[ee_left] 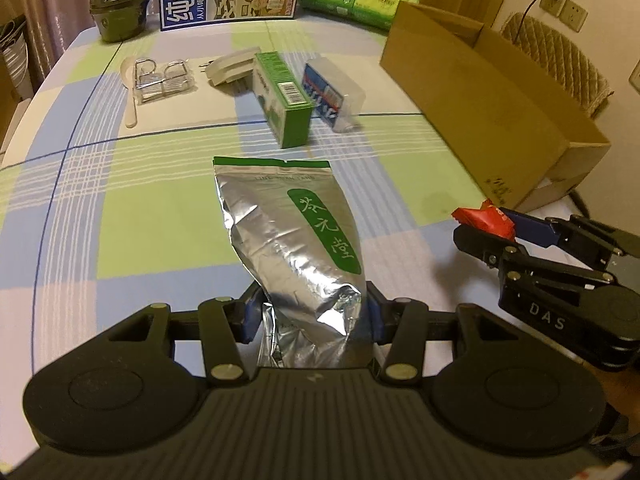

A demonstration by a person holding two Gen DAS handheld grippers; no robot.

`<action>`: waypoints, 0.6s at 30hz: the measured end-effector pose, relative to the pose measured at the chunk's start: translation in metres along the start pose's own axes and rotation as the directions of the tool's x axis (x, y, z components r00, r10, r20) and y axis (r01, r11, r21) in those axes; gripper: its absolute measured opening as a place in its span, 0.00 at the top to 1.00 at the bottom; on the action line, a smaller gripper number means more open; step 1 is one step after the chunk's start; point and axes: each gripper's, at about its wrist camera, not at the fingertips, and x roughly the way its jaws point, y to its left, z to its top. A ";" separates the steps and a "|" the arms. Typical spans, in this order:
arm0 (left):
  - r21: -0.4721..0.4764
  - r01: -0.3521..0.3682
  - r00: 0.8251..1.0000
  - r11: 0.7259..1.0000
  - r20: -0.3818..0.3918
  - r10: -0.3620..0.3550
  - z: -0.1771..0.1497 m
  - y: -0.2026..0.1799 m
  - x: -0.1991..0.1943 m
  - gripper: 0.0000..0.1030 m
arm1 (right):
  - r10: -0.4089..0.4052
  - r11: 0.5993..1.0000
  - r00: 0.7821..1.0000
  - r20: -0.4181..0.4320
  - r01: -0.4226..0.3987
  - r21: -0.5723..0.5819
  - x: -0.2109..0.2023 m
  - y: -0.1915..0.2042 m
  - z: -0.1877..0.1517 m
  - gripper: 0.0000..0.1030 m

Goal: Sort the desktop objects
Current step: 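Lower the foil bag with the left tool while the right tool lowers the candy packet into the box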

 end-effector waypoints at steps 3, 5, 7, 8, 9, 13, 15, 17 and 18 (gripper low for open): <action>0.006 0.013 1.000 1.000 0.010 -0.013 -0.003 -0.015 -0.010 0.56 | -0.017 1.000 1.000 0.010 0.017 0.023 -0.016 -0.010 0.003 0.61; 0.019 0.017 1.000 1.000 0.015 -0.017 -0.004 -0.025 -0.016 0.56 | -0.023 0.999 1.000 0.015 0.023 0.031 -0.028 -0.015 0.005 0.61; 0.025 0.020 1.000 0.999 0.023 -0.020 -0.004 -0.033 -0.023 0.56 | -0.028 0.999 0.999 0.022 0.027 0.036 -0.039 -0.020 0.006 0.61; 0.024 0.023 0.999 0.999 0.028 -0.023 -0.003 -0.037 -0.026 0.56 | -0.031 0.999 0.999 0.027 0.030 0.039 -0.045 -0.022 0.007 0.61; 0.025 0.025 0.999 0.999 0.032 -0.026 -0.002 -0.041 -0.030 0.56 | -0.035 0.999 0.999 0.031 0.033 0.042 -0.051 -0.025 0.008 0.61; 0.026 0.030 0.998 0.999 0.046 -0.032 0.002 -0.059 -0.042 0.56 | -0.050 0.997 0.998 0.039 0.047 0.059 -0.068 -0.037 0.009 0.61; 0.025 0.038 0.998 0.999 0.056 -0.039 0.004 -0.067 -0.047 0.56 | -0.060 0.997 0.997 0.043 0.057 0.060 -0.076 -0.043 0.010 0.61; 0.029 0.046 0.997 0.999 0.065 -0.048 0.006 -0.077 -0.052 0.56 | -0.067 0.996 0.997 0.049 0.064 0.060 -0.082 -0.048 0.010 0.61; 0.031 0.051 0.996 0.998 0.067 -0.053 0.006 -0.082 -0.053 0.56 | -0.070 0.996 0.996 0.052 0.067 0.061 -0.086 -0.050 0.010 0.61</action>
